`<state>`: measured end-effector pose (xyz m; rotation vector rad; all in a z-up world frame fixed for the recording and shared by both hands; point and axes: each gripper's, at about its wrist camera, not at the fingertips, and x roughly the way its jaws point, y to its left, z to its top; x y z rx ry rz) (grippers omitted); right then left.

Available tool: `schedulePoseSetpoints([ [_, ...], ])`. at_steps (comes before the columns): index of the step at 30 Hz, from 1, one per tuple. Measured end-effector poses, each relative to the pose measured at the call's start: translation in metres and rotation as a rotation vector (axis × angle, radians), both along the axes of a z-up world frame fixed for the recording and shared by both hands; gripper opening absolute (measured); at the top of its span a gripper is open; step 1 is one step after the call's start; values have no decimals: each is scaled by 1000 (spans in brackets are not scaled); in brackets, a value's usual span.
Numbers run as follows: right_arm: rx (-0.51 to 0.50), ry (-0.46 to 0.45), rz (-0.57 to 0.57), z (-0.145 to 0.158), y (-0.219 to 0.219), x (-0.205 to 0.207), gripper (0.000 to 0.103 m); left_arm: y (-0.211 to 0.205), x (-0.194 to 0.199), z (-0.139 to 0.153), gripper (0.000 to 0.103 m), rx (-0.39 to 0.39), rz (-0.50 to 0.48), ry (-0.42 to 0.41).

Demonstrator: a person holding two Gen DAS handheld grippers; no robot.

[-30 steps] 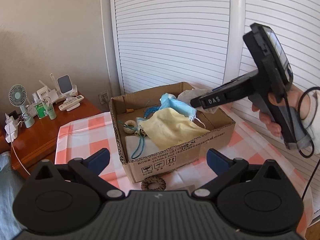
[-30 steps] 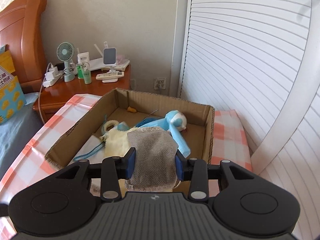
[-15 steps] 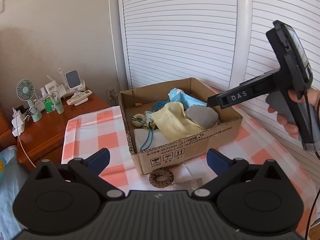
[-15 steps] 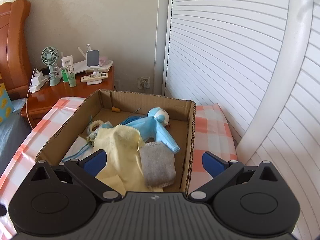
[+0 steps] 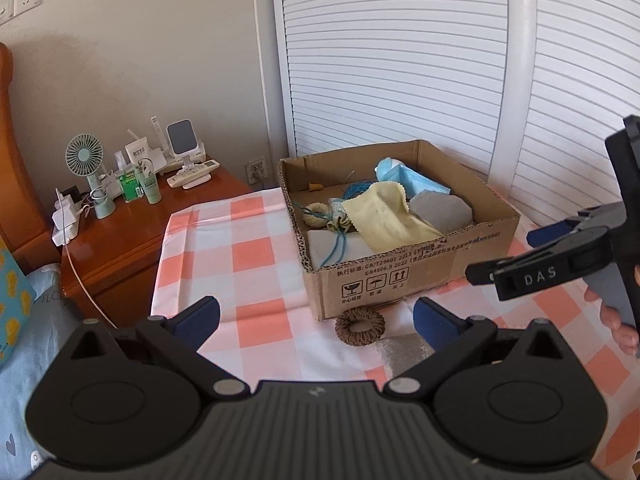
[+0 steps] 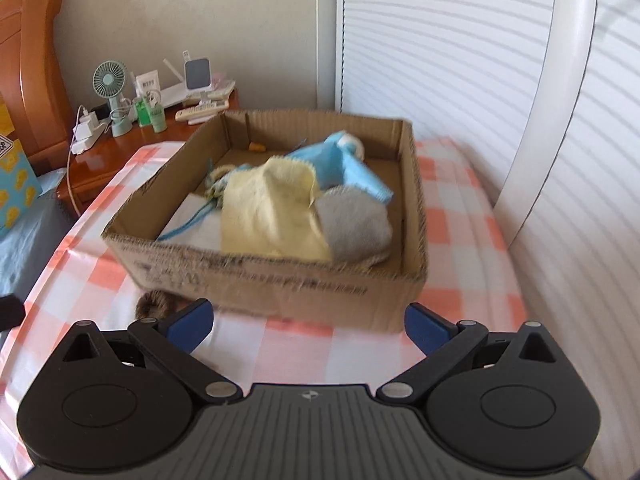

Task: Organize soft objects
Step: 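Move the left gripper to the brown knitted ring and the right to the other grey pouch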

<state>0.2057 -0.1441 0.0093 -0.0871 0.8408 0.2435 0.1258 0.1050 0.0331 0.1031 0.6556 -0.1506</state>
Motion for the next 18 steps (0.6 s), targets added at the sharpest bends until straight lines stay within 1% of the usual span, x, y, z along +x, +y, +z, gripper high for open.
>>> schedulePoseSetpoints([
  [4, 32, 51, 18, -20, 13, -10, 103, 6, -1, -9, 102, -9, 10, 18],
  [7, 29, 103, 85, -37, 32, -17, 103, 11, -1, -14, 102, -8, 22, 37],
  [9, 0, 106, 127, -45, 48, -22, 103, 15, -2, -17, 102, -17, 26, 43],
  [11, -1, 95, 153, -49, 60, -25, 103, 19, -3, -18, 102, -21, 33, 45],
  [14, 11, 108, 164, -54, 76, -23, 103, 22, -3, -19, 102, -12, 49, 44],
  [18, -31, 97, 164, -66, 95, -22, 103, 26, -3, -22, 102, -13, 52, 52],
])
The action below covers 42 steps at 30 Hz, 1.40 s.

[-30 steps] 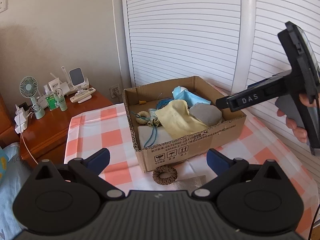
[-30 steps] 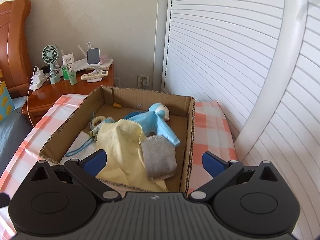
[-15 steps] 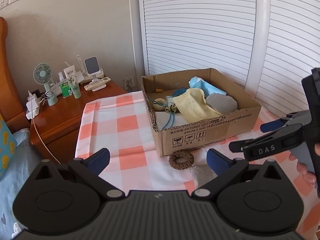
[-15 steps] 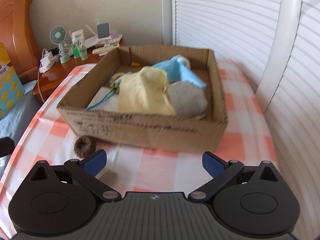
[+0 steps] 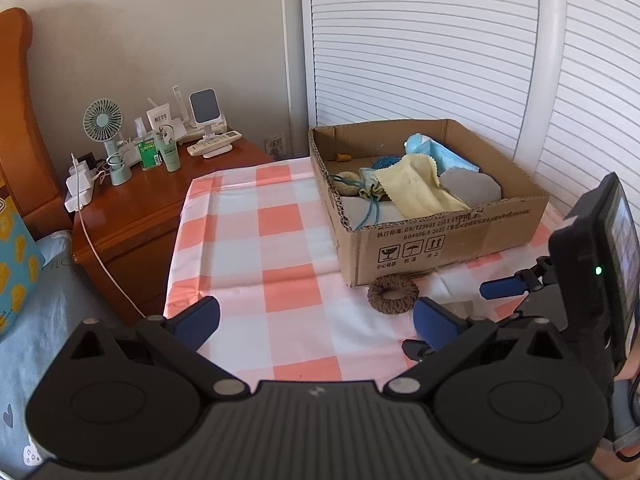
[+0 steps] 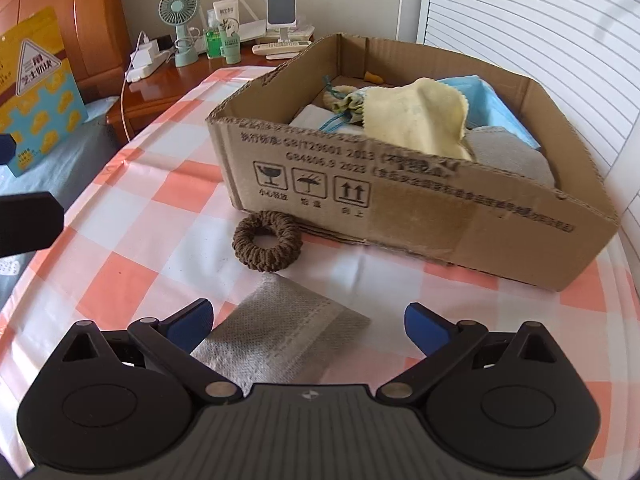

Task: Organize soft objects
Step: 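Move the left gripper to the brown knitted ring and the right to the other grey pouch, then grasp the brown knitted ring with the left gripper while the right gripper grasps the grey pouch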

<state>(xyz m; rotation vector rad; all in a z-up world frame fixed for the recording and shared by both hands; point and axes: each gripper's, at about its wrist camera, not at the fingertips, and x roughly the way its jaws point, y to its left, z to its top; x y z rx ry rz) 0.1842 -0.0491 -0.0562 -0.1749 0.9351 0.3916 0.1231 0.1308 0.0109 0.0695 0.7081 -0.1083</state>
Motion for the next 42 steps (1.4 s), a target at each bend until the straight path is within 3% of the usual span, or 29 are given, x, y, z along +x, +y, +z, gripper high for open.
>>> schedulePoseSetpoints([
  [5, -50, -18, -22, -11, 3, -2, 103, -2, 2, -6, 102, -3, -13, 13],
  [14, -53, -10, -115, -11, -47, -6, 103, -17, 16, -19, 102, -10, -63, 59],
  [26, -45, -40, -83, -12, -69, -14, 103, -45, 61, -68, 102, 17, -82, 187],
  [31, -38, -52, -57, -13, -72, -17, 103, -46, 75, -87, 102, -16, -78, 235],
  [42, -30, -66, -36, -14, -76, -19, 103, -51, 82, -93, 103, -29, -77, 129],
])
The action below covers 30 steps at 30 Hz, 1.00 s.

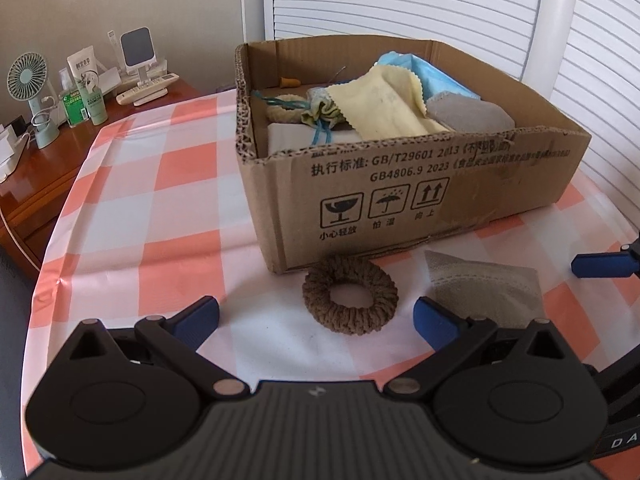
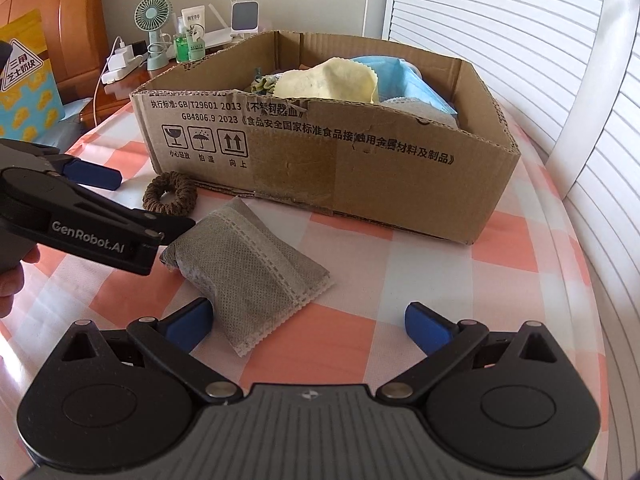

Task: Organize soft objects
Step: 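Grasp the brown knitted ring with the left gripper while the right gripper grasps the grey pouch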

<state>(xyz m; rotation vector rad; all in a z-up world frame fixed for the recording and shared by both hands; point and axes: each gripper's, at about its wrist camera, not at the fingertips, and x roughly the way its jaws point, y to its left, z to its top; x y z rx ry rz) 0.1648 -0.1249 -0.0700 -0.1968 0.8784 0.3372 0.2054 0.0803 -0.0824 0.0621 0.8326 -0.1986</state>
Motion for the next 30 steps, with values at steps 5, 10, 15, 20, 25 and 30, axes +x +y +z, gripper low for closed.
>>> schedulePoseSetpoints([
  [5, 0, -2, 0, 0, 0, -1, 103, -1, 2, 0, 103, -1, -7, -8],
  [10, 1, -2, 0, 0, 0, -1, 103, -5, -2, 4, 90, 0, -42, -21],
  [15, 2, -4, -1, 0, 0, -2, 103, -13, -6, 9, 60, -6, -77, -40],
  [20, 2, -5, -1, 0, 0, -2, 103, -15, -8, 11, 45, -10, -75, -42],
  [25, 4, -8, 8, 0, 0, -4, 103, -4, -13, 13, 43, -3, -17, -28],
  [30, 1, 0, 46, 1, 7, -5, 103, 13, -19, 13, 43, -18, 29, -13],
])
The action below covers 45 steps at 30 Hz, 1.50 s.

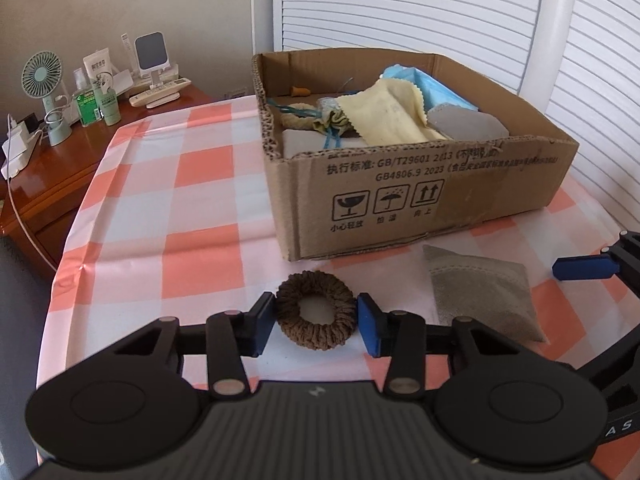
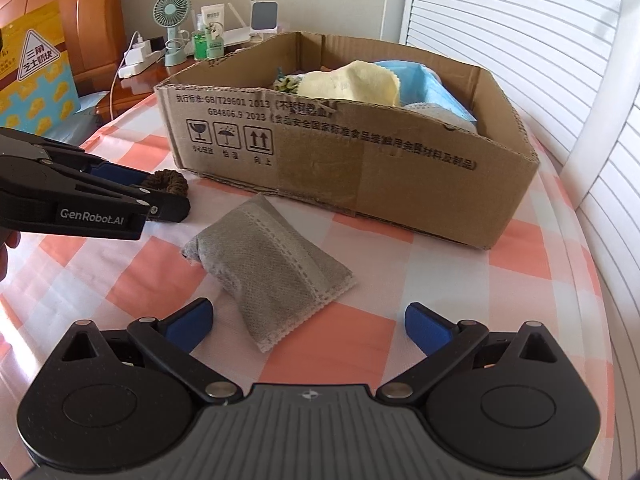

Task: Organize soft objects
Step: 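Grasp the brown knitted ring with the left gripper while the right gripper grasps the grey pouch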

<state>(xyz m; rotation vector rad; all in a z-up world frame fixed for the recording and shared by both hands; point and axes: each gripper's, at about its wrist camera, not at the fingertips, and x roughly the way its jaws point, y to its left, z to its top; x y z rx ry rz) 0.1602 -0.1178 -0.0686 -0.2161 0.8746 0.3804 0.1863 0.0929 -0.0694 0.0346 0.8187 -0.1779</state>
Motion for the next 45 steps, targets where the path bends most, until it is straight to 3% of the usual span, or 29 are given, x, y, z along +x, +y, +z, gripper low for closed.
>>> schedulePoseSetpoints([
  [7, -6, 27, 70, 2, 13, 15, 103, 3, -2, 0, 43, 1, 12, 3],
  [11, -52, -15, 140, 3, 23, 17, 103, 4, -2, 0, 43, -1, 12, 5],
  [19, 14, 3, 278, -2, 22, 35, 103, 6, -1, 0, 43, -17, 15, 9],
  [28, 7, 31, 416, 8, 23, 17, 79, 7, -1, 0, 43, -23, 12, 9],
  [37, 10, 0, 356, 7, 28, 27, 71, 7, -1, -1, 43, -18, 5, 9],
  [41, 5, -18, 321, 8, 29, 26, 55, 7, -1, -1, 43, -16, 3, 8],
  [45, -22, -38, 291, 10, 31, 21, 48, 7, -2, -1, 43, -17, 1, 9],
])
